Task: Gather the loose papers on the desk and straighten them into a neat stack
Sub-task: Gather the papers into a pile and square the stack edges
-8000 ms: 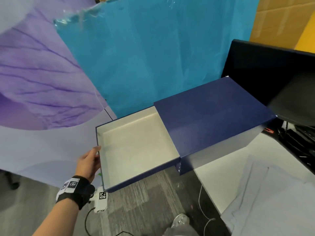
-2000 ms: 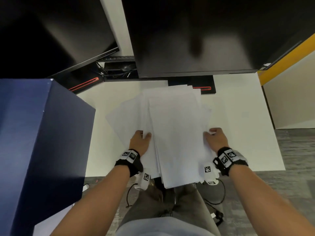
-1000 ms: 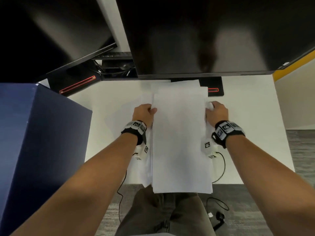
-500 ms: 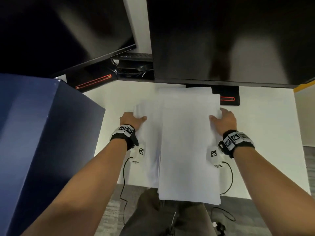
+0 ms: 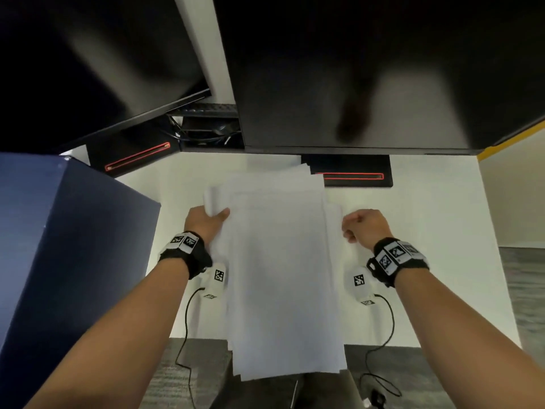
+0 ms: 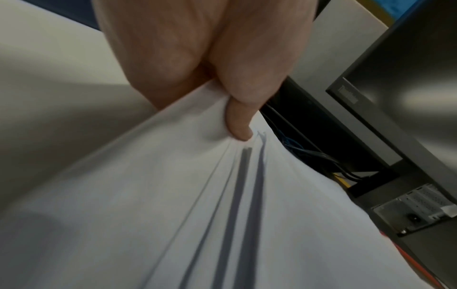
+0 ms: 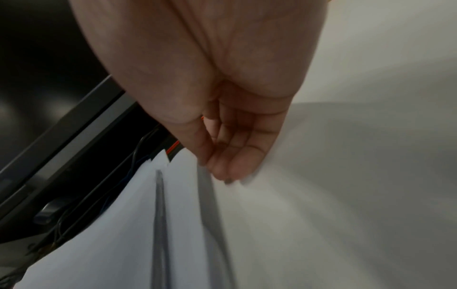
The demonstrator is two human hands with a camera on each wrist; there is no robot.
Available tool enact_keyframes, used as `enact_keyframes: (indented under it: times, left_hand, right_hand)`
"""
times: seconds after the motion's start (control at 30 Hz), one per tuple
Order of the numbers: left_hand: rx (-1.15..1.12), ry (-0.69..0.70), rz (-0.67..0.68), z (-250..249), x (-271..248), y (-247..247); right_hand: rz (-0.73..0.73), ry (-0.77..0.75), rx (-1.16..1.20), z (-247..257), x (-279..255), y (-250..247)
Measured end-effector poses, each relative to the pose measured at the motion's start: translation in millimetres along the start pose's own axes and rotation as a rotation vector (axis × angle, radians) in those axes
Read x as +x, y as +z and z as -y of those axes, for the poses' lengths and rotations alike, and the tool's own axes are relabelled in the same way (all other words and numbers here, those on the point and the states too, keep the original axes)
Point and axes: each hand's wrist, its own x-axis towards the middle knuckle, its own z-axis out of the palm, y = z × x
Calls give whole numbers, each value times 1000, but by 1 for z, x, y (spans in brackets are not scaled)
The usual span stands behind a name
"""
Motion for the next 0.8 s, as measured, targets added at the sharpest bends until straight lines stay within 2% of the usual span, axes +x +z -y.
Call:
enact_keyframes:
  times: [0.1,0.23,0.37,0.43,0.5,0.63,0.73,0.8]
  left_hand:
    - [46,53,30,-21,5,9]
    - [-139,53,50,-29,4,17]
    - [-233,-68,50,0,5,3]
    - [-180,-56,42,5,7,0]
    - [-79,-7,15,-2,12,2]
    - [24,86,23,-30,20,21]
    - [-75,68,66,-38,13,36]
    - [-199,26,84,-32,9,34]
  right_hand:
    - [-55,7,0,19,19,8]
    - [-61,-11,37,38,23,13]
    - [48,66,169,-2,-2,0]
    - [69,60,155,-13,-9,-5]
    - [17,51,117,-9,0,-6]
    - [-68,-84,-12,27,30,8]
    - [-122,-186,-35,48,36,34]
    - [-190,-212,33,52,31,40]
